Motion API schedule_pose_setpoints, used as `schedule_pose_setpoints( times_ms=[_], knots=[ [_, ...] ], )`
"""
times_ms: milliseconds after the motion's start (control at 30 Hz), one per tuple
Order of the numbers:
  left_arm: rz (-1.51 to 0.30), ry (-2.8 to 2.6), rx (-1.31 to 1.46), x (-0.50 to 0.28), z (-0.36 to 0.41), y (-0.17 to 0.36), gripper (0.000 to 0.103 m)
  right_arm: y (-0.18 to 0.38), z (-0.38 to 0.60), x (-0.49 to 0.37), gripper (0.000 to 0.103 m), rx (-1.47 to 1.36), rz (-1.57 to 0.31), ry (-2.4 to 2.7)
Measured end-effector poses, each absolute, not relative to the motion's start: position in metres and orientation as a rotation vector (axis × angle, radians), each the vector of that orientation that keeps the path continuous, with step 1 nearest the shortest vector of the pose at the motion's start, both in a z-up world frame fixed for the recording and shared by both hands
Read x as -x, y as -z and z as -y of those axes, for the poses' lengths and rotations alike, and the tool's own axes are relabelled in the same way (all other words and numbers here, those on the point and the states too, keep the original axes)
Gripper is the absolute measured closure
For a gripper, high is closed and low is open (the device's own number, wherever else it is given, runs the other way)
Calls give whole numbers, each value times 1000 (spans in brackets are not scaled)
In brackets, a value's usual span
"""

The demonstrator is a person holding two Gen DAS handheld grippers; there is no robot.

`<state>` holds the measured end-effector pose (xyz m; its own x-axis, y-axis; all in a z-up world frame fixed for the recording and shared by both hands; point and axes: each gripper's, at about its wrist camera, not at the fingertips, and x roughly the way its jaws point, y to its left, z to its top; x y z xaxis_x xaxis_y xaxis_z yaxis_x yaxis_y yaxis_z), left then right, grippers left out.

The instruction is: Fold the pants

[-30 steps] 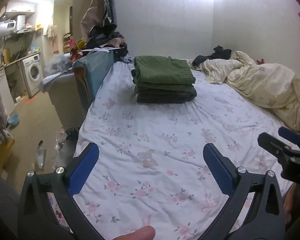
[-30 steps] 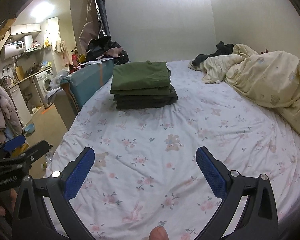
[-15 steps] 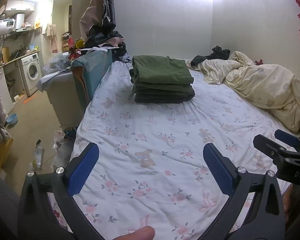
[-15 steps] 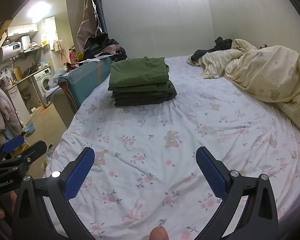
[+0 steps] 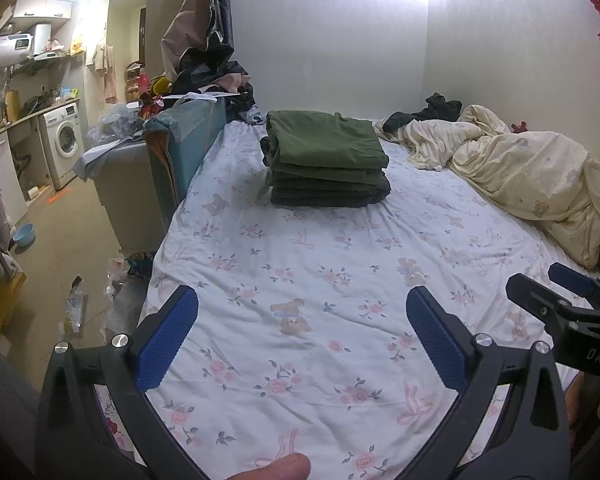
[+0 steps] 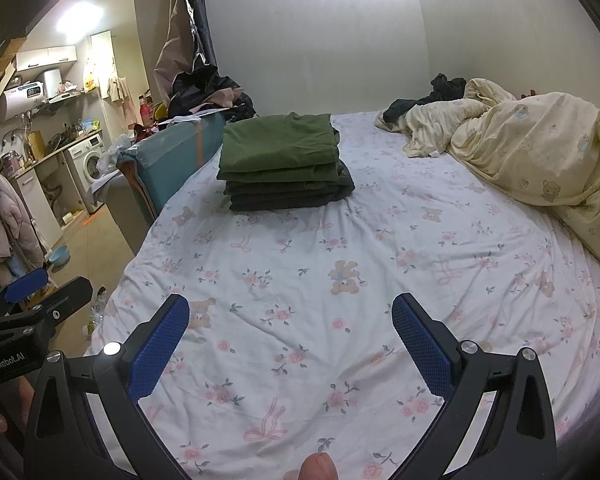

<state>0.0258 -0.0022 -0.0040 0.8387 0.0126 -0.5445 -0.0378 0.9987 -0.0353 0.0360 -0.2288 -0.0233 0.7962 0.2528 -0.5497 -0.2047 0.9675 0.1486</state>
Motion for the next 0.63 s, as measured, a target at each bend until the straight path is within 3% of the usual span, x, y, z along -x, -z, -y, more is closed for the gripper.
schedule_pose_setpoints(
  times_ms=[633],
  knots=[
    [-578,-32,52,-26,5,4,0,23,227,-35,0,-81,-601,-246]
  ],
)
